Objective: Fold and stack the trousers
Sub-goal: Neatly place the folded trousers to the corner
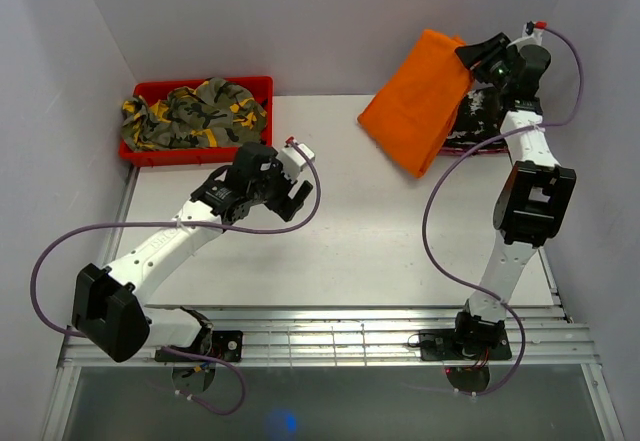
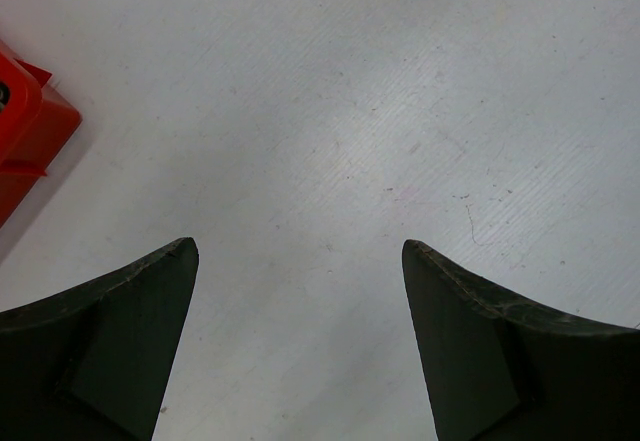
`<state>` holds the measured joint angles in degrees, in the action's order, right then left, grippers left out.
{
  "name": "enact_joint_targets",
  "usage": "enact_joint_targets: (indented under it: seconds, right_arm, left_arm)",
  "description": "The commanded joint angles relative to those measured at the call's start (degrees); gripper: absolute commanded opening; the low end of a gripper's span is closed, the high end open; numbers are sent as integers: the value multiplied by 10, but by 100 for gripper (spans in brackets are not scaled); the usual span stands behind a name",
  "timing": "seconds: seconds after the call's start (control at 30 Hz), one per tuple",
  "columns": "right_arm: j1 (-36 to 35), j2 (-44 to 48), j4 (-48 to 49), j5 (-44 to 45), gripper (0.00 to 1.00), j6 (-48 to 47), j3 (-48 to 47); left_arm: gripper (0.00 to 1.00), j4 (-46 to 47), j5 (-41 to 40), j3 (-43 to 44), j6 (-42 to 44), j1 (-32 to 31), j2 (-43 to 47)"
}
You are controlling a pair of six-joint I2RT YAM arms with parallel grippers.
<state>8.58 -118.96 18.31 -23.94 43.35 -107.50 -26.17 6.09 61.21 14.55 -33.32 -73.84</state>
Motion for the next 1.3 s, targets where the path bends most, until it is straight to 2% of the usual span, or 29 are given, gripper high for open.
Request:
enact_joint_targets:
  seconds: [0.0, 0.1, 0.2, 0.33, 0.47, 0.6, 0.67, 0.7, 0.8, 0.83, 0.9, 0.93, 0.97, 1.0, 1.07, 1.1, 1.13, 1.2, 1.27]
  right_arm:
    - [25, 80, 81, -15, 8, 25, 69]
    - [51, 123, 95, -27, 8, 24, 180]
    - [81, 159, 86, -50, 8, 11, 243]
    - [108, 204, 54, -77, 8, -47, 354]
    - [138, 214, 18, -101, 8, -92, 399]
    - [163, 186, -38, -131, 10, -148, 389]
    - [164, 175, -74, -146, 18, -171, 376]
    - [164, 161, -81, -152, 33, -182, 373]
    - [164, 134, -88, -166, 44, -191, 359]
    - [164, 124, -90, -174, 52, -191, 349]
    - [164, 82, -122, -203, 55, -201, 304]
    - [165, 72, -129, -215, 53, -213, 290]
    - [165, 64, -136, -225, 46, -217, 279]
    - [167, 51, -136, -237, 42, -219, 265]
    - [173, 31, -157, -264, 40, -221, 243]
    - [174, 29, -167, -268, 35, -229, 234]
    - [175, 27, -182, -264, 18, -247, 219]
    - [179, 22, -203, -263, 8, -255, 208]
    - [179, 27, -219, -269, 8, -266, 187]
  left_arm:
    - [94, -5, 16, 17, -1, 4, 2]
    - [94, -5, 16, 21, -8, 4, -3]
    - [94, -5, 14, 20, -11, 5, -4]
    - [94, -3, 19, 18, -13, 9, -10]
    - [94, 2, 25, 27, -18, 11, -30]
    - [94, 6, 31, 33, -17, 12, -39]
    - [94, 9, 34, 34, -17, 14, -41]
    - [94, 10, 35, 34, -18, 14, -45]
    - [94, 11, 40, 37, -19, 15, -49]
    - [94, 12, 41, 39, -20, 16, -52]
    - [94, 12, 45, 39, -21, 16, -53]
    - [94, 12, 45, 41, -22, 16, -54]
    - [94, 12, 45, 41, -22, 17, -54]
    - [94, 11, 47, 42, -22, 17, -54]
    - [94, 10, 46, 43, -23, 18, -54]
    - [94, 11, 46, 42, -24, 18, -54]
    - [94, 10, 46, 42, -26, 19, -54]
    - [94, 11, 47, 41, -31, 19, -55]
    - [94, 16, 48, 41, -36, 19, -54]
